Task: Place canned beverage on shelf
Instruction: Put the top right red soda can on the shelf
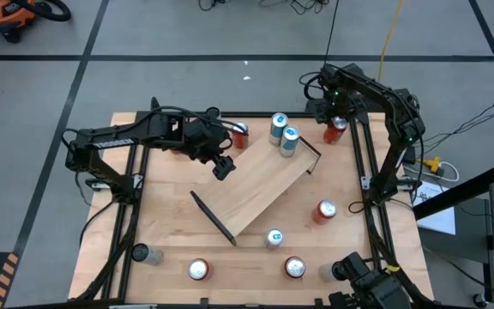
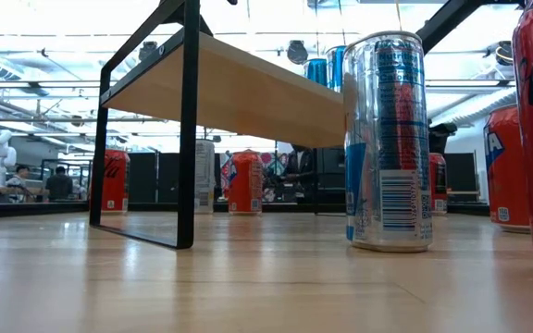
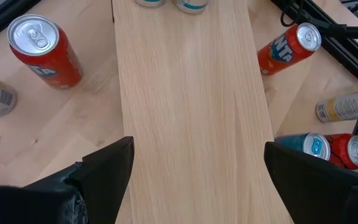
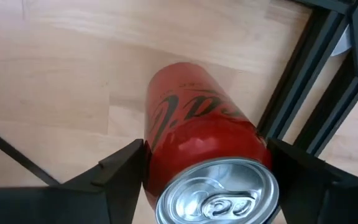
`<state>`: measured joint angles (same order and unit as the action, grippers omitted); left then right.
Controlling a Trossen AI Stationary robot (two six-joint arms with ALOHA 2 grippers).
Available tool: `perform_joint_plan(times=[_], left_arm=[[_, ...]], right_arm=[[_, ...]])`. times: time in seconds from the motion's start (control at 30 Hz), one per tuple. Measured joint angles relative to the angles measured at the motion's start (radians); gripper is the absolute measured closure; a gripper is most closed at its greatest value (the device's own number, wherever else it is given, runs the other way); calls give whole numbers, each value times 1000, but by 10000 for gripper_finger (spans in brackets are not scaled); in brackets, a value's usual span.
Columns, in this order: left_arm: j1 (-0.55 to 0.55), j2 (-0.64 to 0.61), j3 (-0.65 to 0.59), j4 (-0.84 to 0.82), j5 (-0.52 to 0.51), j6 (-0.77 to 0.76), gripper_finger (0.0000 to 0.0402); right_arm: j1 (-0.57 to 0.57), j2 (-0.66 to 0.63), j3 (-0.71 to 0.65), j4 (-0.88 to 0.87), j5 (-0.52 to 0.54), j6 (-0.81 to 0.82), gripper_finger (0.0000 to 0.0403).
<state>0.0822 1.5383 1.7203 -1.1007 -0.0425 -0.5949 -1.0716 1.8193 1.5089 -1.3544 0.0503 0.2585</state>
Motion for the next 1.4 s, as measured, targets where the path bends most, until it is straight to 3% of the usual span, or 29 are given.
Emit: perform_joint_plan(times=[0.57,1.17,1.4], left_arm=[[0,0,0,0,-13,0,39],[0,0,0,0,-16,8,39],[0,0,0,-5,-16,8,39]], right_arm=[[70,-59,-1,6,-3,-76,139],[135,-63,-80,96,-52,-12,129],[144,-61,-82,113,-52,16,99]])
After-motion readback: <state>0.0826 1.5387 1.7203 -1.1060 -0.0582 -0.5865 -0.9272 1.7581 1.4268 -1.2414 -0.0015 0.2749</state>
